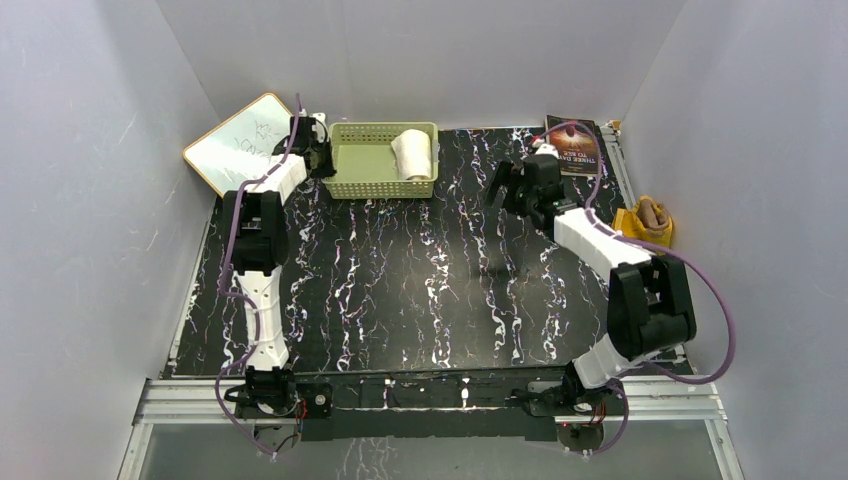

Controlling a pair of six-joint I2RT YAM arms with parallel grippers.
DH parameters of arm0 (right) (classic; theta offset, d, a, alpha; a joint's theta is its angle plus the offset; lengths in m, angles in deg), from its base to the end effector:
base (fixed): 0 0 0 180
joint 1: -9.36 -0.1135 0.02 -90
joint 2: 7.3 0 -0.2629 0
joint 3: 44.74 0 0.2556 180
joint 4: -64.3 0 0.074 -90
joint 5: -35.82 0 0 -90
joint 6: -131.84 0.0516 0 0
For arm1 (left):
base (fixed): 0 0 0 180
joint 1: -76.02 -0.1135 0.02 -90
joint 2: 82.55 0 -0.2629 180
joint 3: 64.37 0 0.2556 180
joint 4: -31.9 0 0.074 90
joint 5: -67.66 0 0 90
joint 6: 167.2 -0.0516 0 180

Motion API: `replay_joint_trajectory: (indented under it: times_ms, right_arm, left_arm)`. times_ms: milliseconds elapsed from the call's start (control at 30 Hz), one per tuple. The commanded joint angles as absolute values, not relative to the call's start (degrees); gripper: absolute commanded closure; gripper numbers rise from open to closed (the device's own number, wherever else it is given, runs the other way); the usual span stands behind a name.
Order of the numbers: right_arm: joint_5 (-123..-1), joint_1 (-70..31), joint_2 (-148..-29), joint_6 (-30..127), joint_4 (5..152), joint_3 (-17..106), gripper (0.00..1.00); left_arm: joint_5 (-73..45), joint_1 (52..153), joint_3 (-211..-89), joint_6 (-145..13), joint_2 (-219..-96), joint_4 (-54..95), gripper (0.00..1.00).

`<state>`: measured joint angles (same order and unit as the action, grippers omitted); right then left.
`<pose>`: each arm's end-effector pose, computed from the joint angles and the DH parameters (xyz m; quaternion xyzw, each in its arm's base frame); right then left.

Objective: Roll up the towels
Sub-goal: Move the bin to the corner of the board, then move the towel to the center of the board.

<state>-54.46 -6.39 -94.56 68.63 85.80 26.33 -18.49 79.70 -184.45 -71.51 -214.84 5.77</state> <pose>0.3390 0.0959 0.2280 0.0853 0.8935 0.1619 0.4100 0.5438 -0.0384 0.1761 -0.0011 0.8997 -0.0657 0.4315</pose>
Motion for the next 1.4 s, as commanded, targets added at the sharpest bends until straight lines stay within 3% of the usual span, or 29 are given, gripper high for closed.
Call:
replay_joint_trajectory:
  times_ms: [0,67,133,200,267,333,367,400,633,967,1200,1300,1367]
  right_arm:
    - [-47.38,-3.17,-96.60,68.59,89.30,33.18,0.02]
    - [-47.51,0.56,-94.99,68.28,87.46,31.81,0.02]
    - [-43.94,3.64,-94.09,66.97,89.70,32.25,0.02]
    - [-35.08,5.02,-94.69,63.89,93.68,34.53,0.02]
    - [-25.47,6.09,-96.98,61.00,97.64,37.55,0.02]
    - [-18.90,8.17,-99.60,59.74,100.21,39.34,0.02]
    - [-17.51,9.79,-100.63,59.67,100.40,39.56,0.02]
    - [-17.94,12.42,-101.41,60.13,100.34,39.65,0.02]
    - [-17.42,18.79,-109.86,62.93,99.20,40.74,0.02]
    - [-12.52,21.51,-125.68,71.23,102.56,43.15,0.02]
    - [-17.45,22.73,-126.81,75.49,102.86,40.56,0.13]
    - [-22.59,23.27,-124.47,77.97,101.44,36.60,0.22]
    - [-24.89,23.41,-121.86,78.46,100.00,33.88,0.33]
  left_arm:
    - [-19.33,79.17,-181.32,-70.41,-209.82,5.27,1.00]
    - [-19.53,78.81,-181.40,-70.23,-209.79,5.02,1.00]
    - [-19.40,78.58,-182.25,-69.38,-210.13,4.61,0.87]
    - [-18.45,78.44,-183.26,-68.02,-210.27,3.98,0.67]
    - [-18.36,78.40,-183.11,-66.44,-209.20,4.25,0.54]
    - [-17.86,78.36,-181.62,-65.26,-206.73,5.68,0.28]
    - [-17.60,78.27,-181.31,-64.68,-205.59,5.85,0.06]
    - [-17.33,78.14,-181.65,-64.16,-204.66,5.36,0.02]
    - [-14.72,77.87,-189.26,-59.54,-200.50,-3.02,0.02]
    - [-9.86,77.62,-185.55,-56.44,-194.73,-2.70,0.02]
    - [-5.25,76.35,-182.83,-56.25,-194.02,-2.52,0.02]
    - [-4.54,75.95,-180.40,-56.90,-191.47,-2.97,0.02]
    - [-3.46,75.57,-178.09,-57.23,-188.87,-2.52,0.02]
